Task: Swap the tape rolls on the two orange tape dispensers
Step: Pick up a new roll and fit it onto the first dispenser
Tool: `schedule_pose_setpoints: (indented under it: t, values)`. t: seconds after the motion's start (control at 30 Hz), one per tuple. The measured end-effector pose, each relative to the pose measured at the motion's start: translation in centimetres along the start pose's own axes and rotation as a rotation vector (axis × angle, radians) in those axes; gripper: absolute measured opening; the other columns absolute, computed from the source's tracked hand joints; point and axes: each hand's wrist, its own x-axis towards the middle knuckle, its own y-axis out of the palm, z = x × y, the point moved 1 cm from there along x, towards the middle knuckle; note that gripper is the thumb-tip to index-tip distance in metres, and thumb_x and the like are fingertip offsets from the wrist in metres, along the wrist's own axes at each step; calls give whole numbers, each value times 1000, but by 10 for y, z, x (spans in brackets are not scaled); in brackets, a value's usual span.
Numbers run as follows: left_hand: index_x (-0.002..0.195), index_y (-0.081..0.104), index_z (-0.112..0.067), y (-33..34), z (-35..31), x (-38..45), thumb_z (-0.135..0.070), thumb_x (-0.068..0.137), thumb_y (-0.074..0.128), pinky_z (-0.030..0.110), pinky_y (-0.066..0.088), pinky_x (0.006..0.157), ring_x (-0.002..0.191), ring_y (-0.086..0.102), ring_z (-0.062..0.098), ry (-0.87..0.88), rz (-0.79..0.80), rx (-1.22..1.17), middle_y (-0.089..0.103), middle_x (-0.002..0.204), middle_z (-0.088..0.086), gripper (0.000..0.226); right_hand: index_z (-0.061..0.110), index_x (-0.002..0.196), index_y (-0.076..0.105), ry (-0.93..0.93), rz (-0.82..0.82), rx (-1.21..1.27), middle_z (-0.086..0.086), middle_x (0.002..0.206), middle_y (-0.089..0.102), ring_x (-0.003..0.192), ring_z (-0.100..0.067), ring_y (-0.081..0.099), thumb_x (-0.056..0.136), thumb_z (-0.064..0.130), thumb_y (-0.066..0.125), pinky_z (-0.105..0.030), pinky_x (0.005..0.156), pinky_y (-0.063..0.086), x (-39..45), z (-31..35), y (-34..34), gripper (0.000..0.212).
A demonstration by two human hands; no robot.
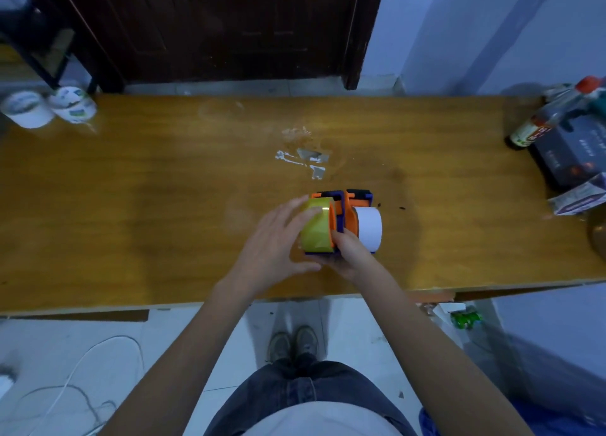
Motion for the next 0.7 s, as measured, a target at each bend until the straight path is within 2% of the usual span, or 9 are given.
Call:
schedule_pose_setpoints:
  t: [0.1, 0.17, 0.23, 0.37, 0.43, 0.53, 0.63, 0.7]
  values:
    - [129, 49, -29, 5, 1, -3, -44, 78, 63, 38, 41, 99, 126, 45, 21, 127, -183, 70, 53, 136, 4, 55, 11, 128, 51, -4, 55, 43, -14, 118, 62, 106, -33, 61, 94, 9, 50, -37, 63, 60, 0, -1, -3, 34]
    - [112, 65, -27, 3, 1, 0, -39, 82, 62, 36, 44, 93, 118, 52, 22, 179, -309, 38, 64, 122, 3, 33, 14, 126, 53, -4, 88, 30, -13, 116, 64, 103, -31, 63, 94, 8, 50, -37, 65, 60, -2, -2, -4, 33]
    - [92, 75, -24, -1, -1, 2, -34, 81, 65, 34, 45, 89, 112, 57, 23, 215, -370, -12, 70, 111, 3, 18, 14, 123, 55, -1, 102, -1, -12, 112, 64, 102, -29, 63, 93, 6, 51, -38, 68, 60, -3, -2, -5, 31]
    - [78, 74, -13, -2, -9, 0, -25, 81, 64, 31, 50, 89, 108, 64, 23, 213, -329, -123, 74, 100, 4, 17, 13, 127, 54, 11, 89, -45, -15, 117, 64, 107, -31, 62, 92, 6, 53, -41, 77, 58, 0, -6, -8, 36]
    - [76, 71, -10, -3, -14, -2, -21, 83, 59, 24, 49, 89, 103, 66, 19, 176, -312, -161, 74, 97, 5, 18, 15, 121, 57, 13, 94, -66, -15, 115, 65, 106, -31, 63, 91, 7, 54, -43, 84, 55, 1, -10, -7, 31]
    - [75, 68, -9, -8, -17, -1, -17, 85, 57, 14, 45, 72, 82, 68, 9, 109, -326, -176, 74, 81, 2, 17, 16, 117, 59, 6, 108, -90, -12, 105, 67, 95, -26, 65, 92, 5, 52, -40, 78, 56, -2, -16, -8, 28]
    - [77, 62, -9, -21, -14, 5, -15, 87, 57, 21, 40, 53, 57, 49, 9, -57, -325, -242, 64, 67, -3, 12, 9, 129, 50, -16, 125, -172, -12, 101, 67, 90, -25, 65, 91, 0, 51, -39, 77, 55, -6, -18, -9, 39]
    - [77, 58, -8, -29, -13, 12, -11, 88, 57, 29, 39, 52, 53, 48, 8, -163, -297, -321, 60, 65, -4, 11, 9, 127, 50, -24, 137, -234, -10, 98, 67, 87, -22, 66, 91, -1, 52, -36, 73, 56, -8, -14, -7, 38]
